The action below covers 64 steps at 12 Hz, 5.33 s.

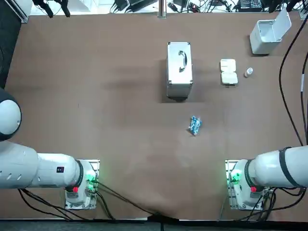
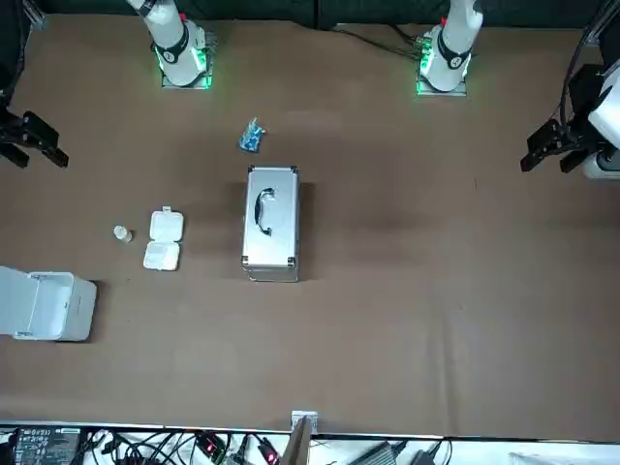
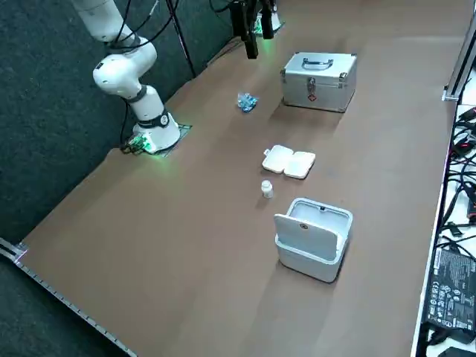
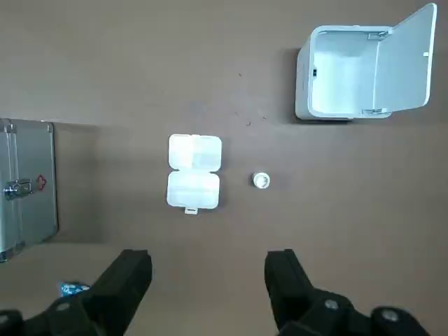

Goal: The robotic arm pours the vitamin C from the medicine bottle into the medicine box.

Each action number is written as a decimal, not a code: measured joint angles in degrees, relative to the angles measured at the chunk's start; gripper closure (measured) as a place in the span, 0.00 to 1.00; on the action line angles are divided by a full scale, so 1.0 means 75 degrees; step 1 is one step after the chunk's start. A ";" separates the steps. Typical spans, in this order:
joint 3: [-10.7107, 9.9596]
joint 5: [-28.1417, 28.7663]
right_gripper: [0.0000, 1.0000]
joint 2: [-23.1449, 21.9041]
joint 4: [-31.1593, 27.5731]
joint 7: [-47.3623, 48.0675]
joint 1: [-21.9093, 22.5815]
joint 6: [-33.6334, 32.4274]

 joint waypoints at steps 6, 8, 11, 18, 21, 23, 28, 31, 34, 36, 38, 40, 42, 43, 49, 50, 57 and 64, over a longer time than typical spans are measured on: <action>0.0037 0.0018 0.00 0.0003 -0.0071 -0.0010 0.0016 -0.0013; 0.0027 0.0142 0.00 0.0017 -0.0137 -0.0013 0.0003 -0.0013; -0.0005 0.0623 0.00 0.0078 -0.0280 -0.0396 -0.0179 -0.0005; -0.0086 0.1983 0.00 0.0584 -0.0442 -0.2504 -0.1063 0.0191; -0.0091 0.2260 0.00 0.0672 -0.0845 -0.3495 -0.1345 0.0616; -0.0091 0.2321 0.00 0.0669 -0.1157 -0.4126 -0.1396 0.1005; -0.0093 0.2920 0.00 0.0557 -0.2051 -0.5942 -0.1674 0.1902; -0.0101 0.3473 0.00 0.0430 -0.2669 -0.7150 -0.1952 0.2365; -0.0106 0.4390 0.00 0.0399 -0.3174 -0.8714 -0.2320 0.2655; -0.0111 0.4979 0.00 0.0461 -0.3458 -0.9600 -0.2563 0.2705; -0.0114 0.5540 0.00 0.0609 -0.3689 -1.0476 -0.2762 0.2811; -0.0116 0.5991 0.00 0.0837 -0.3877 -1.1213 -0.2931 0.2971; -0.0117 0.6574 0.00 0.1156 -0.4004 -1.2114 -0.3083 0.3065; -0.0119 0.6890 0.00 0.1344 -0.4030 -1.2648 -0.3156 0.3130; -0.0165 0.8142 0.00 0.2413 -0.4058 -1.5129 -0.3551 0.3174; -0.0166 0.8361 0.00 0.2584 -0.4059 -1.5540 -0.3601 0.3171; -0.0168 0.9455 0.00 0.3648 -0.4055 -1.7834 -0.3811 0.2995; -0.0168 0.9989 0.00 0.4104 -0.4046 -1.8822 -0.3853 0.2676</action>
